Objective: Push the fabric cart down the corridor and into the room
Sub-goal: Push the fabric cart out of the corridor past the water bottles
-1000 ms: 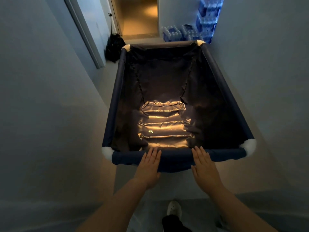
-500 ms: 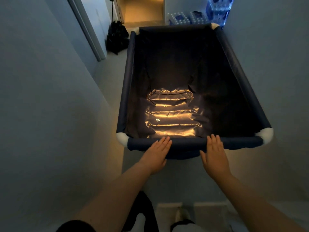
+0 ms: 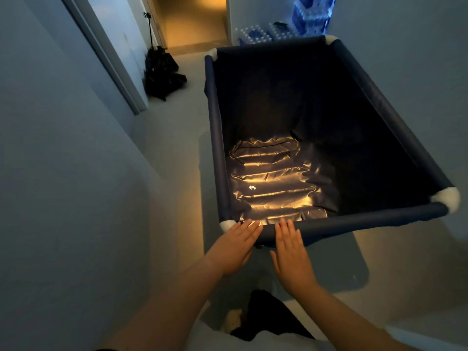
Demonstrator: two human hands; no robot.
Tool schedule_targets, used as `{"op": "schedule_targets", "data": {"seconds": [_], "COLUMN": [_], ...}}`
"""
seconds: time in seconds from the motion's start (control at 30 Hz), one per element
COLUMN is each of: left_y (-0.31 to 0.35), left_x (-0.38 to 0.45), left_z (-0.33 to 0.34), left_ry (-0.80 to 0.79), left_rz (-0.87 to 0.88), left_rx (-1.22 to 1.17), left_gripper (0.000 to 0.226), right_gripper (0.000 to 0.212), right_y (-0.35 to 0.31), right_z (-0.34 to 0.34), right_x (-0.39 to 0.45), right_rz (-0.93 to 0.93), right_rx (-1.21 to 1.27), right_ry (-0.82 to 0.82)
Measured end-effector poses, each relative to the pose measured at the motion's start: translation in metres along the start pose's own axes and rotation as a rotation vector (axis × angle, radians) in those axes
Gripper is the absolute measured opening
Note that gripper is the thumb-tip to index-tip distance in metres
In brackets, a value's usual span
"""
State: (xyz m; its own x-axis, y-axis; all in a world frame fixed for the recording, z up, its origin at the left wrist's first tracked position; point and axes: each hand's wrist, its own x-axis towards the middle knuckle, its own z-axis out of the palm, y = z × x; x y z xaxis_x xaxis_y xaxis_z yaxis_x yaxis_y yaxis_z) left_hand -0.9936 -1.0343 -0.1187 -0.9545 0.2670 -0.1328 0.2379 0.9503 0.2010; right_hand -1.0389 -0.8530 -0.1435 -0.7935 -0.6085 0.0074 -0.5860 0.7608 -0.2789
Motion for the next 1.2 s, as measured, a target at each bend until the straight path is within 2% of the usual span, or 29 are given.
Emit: {"op": "schedule_targets", "data": {"seconds": [0.07, 0.17, 0.43, 0.63, 0.8, 0.87, 1.0, 1.1, 1.2], "left_y": [-0.025, -0.068, -0.17, -0.218, -0.269, -0.283, -0.302, -0.312, -0.323], "left_x": [0.012, 0.03, 0.072, 0.109, 0.148, 0.161, 0.178, 0.193, 0.21], "left_z": [-0.006, -0.016, -0.041, -0.053, -0.064, -0.072, -0.083, -0.084, -0.084], "left_ry": [-0.011, -0.052, -0.132, -0.105, -0.054, -0.054, -0.137, -0.092, -0.079], "left_rz": [0.046, 0.085, 0.282, 0.501, 0.777, 0.824, 0.833, 0.903, 0.976], "left_rx": [-0.001, 0.003, 0.06, 0.06, 0.187, 0.182, 0.185, 0.27, 0.238], "left_gripper": [0.063, 0.061, 0.06, 0.055, 0.058, 0.058, 0.058, 0.056, 0.053], "right_gripper": [0.076, 0.063, 0.055, 0.051, 0.053, 0.051, 0.054, 0.055, 0.054], "right_y": [-0.014, -0.02, -0.022, -0.046, -0.078, -0.09, -0.111, -0.112, -0.112], "right_z": [0.009, 0.02, 0.018, 0.012, 0.024, 0.027, 0.035, 0.038, 0.041], "right_x": [0.016, 0.042, 0.109, 0.148, 0.179, 0.194, 0.215, 0.227, 0.239], "right_rz": [-0.049, -0.098, -0.099, 0.123, 0.357, 0.441, 0.545, 0.564, 0.59], "right_rx": [0.021, 0.028, 0.064, 0.11, 0.151, 0.15, 0.142, 0.127, 0.106], "right_ry": [0.004, 0.013, -0.002, 0.016, 0.16, 0.218, 0.232, 0.251, 0.274]}}
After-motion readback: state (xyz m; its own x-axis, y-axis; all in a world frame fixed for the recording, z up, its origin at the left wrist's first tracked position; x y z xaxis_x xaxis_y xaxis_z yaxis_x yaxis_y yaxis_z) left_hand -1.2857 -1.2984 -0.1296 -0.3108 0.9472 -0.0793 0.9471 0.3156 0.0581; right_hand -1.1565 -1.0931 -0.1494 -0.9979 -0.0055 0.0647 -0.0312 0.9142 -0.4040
